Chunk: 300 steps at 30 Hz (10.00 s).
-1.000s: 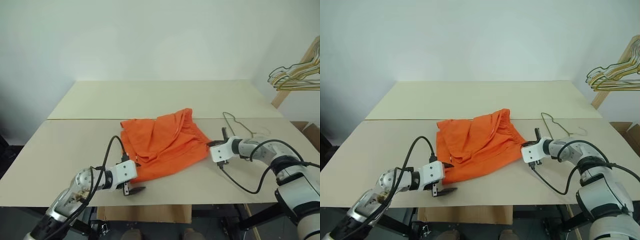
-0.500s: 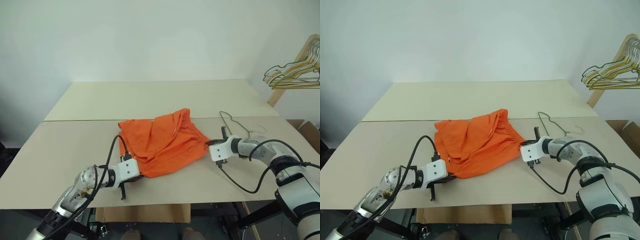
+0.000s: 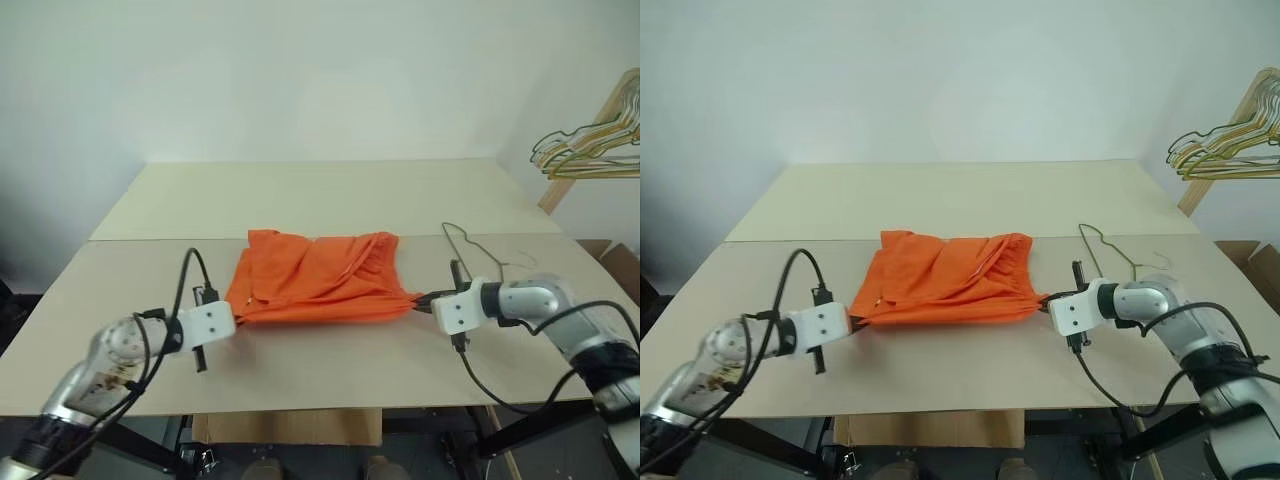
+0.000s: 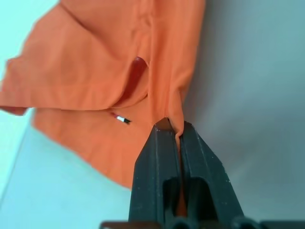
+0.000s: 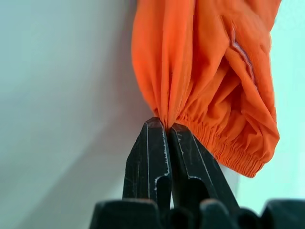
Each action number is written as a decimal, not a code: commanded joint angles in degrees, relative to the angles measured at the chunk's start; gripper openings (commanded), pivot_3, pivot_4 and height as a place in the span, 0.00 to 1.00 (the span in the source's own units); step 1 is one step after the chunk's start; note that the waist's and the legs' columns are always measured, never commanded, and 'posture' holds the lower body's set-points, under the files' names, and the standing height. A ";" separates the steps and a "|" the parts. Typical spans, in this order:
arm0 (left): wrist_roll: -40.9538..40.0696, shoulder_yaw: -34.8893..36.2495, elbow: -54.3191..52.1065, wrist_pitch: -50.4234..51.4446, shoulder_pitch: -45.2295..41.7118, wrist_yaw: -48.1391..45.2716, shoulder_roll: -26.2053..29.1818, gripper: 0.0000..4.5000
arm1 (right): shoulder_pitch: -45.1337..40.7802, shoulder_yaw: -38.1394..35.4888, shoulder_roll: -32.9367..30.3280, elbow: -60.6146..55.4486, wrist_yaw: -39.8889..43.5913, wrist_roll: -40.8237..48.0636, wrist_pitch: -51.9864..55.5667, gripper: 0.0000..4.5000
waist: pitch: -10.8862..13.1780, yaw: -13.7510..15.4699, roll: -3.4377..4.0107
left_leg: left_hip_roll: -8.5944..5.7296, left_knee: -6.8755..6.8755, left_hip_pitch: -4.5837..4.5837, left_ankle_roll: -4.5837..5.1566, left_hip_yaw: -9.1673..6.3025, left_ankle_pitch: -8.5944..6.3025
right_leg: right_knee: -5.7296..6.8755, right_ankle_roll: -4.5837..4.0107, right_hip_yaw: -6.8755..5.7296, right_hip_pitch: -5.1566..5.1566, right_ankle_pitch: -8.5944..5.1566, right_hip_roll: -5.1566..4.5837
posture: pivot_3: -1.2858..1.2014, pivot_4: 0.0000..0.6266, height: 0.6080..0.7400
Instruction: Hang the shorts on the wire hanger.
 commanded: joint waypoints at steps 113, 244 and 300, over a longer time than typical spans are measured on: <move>-37.56 16.04 -21.93 22.87 1.34 -14.47 -3.87 0.99 | -29.40 -17.25 20.66 43.80 -23.60 -4.11 53.82 1.00 | -0.36 -0.44 0.00 | 0.76 -0.09 -0.47 -0.61 0.90 0.50 | 0.03 -0.80 0.17 -0.98 0.69 1.17 | 0.54 0.00 1.00; -64.13 20.35 -0.87 36.13 -31.16 -6.91 -27.45 0.00 | -14.89 -13.34 26.16 -1.78 15.26 33.85 69.37 0.99 | -0.39 -1.69 -0.04 | 0.63 0.04 -1.05 -0.69 0.09 0.47 | -0.45 -0.57 -0.20 -1.00 0.76 1.23 | 0.52 0.00 1.00; -32.28 0.74 -2.07 26.54 -17.69 -11.39 -16.44 0.99 | -0.42 -32.26 6.63 -7.56 10.44 46.22 93.15 0.00 | -0.39 -0.39 -0.03 | 0.62 0.04 -1.10 -0.70 0.24 0.46 | -0.61 -0.59 -0.24 -1.00 0.76 1.14 | 0.51 0.00 1.00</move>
